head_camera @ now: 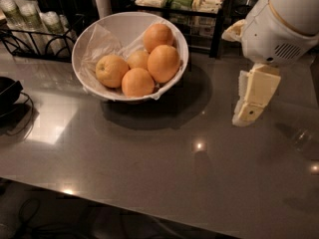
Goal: Pick orange from white bowl
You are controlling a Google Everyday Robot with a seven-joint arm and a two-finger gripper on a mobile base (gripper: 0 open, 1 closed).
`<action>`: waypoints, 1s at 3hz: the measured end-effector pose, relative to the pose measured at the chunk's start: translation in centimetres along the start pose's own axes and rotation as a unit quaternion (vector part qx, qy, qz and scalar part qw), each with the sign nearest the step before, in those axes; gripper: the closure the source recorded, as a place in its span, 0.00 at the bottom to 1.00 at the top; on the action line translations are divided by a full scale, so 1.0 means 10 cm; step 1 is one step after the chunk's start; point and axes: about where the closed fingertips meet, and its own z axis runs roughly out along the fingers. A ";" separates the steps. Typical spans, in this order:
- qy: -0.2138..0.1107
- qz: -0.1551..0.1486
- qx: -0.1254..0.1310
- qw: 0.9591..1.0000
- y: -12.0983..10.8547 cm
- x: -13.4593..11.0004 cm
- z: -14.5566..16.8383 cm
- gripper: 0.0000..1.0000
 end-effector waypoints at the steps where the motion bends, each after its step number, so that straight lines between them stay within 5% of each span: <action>1: -0.027 -0.047 -0.014 0.998 -0.11 -0.37 0.19 0.00; 2: -0.053 -0.098 -0.022 0.993 -0.20 -0.81 0.33 0.00; 3: -0.053 -0.099 -0.022 0.993 -0.20 -0.81 0.33 0.00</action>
Offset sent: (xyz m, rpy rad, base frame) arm 0.0465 0.1338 -0.0031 0.0650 -0.0244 0.3593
